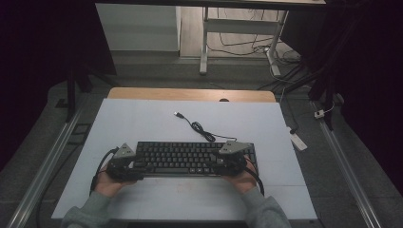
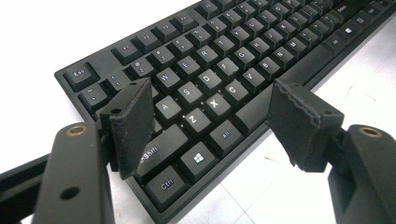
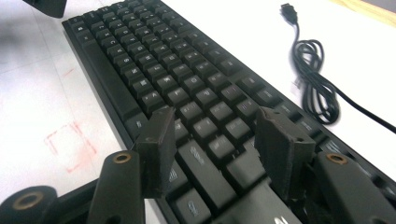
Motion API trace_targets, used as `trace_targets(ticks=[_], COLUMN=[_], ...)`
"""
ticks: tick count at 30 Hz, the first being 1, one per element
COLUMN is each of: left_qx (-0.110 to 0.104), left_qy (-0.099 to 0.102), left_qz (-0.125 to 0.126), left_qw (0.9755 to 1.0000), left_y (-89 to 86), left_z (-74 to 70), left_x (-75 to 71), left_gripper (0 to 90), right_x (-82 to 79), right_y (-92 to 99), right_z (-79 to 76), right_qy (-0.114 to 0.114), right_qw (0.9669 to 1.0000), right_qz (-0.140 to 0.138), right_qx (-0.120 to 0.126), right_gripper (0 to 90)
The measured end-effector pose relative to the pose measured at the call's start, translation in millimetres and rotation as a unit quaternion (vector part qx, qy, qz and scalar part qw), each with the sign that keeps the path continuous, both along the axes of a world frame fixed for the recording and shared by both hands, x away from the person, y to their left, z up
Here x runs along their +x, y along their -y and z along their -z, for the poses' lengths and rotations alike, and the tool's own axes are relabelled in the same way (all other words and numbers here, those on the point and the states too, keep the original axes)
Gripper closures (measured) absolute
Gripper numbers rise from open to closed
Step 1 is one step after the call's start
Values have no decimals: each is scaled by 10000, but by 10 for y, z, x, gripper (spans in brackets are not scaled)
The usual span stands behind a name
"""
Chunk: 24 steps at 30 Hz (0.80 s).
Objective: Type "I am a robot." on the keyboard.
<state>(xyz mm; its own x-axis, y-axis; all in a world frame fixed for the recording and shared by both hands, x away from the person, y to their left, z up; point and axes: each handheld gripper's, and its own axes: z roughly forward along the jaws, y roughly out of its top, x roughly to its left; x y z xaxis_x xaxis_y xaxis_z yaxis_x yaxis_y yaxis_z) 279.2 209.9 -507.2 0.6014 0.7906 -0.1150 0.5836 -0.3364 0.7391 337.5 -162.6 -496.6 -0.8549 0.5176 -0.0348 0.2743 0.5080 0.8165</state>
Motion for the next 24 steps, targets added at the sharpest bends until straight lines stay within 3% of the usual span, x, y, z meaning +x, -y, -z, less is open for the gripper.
trace_targets(ticks=[10, 24], left_qx=[-113, -97], left_qy=[72, 169], left_qz=[-40, -92], left_qw=[9999, 9998], left_y=[-73, -199], left_z=[-13, 26], left_x=[-138, -398], left_gripper=[304, 300], right_x=[-150, -373], right_y=[410, 1047], right_z=[4, 52], right_qy=[97, 86], right_qw=[9994, 9971], right_qz=[312, 759], right_qx=[-84, 59], right_gripper=[464, 452])
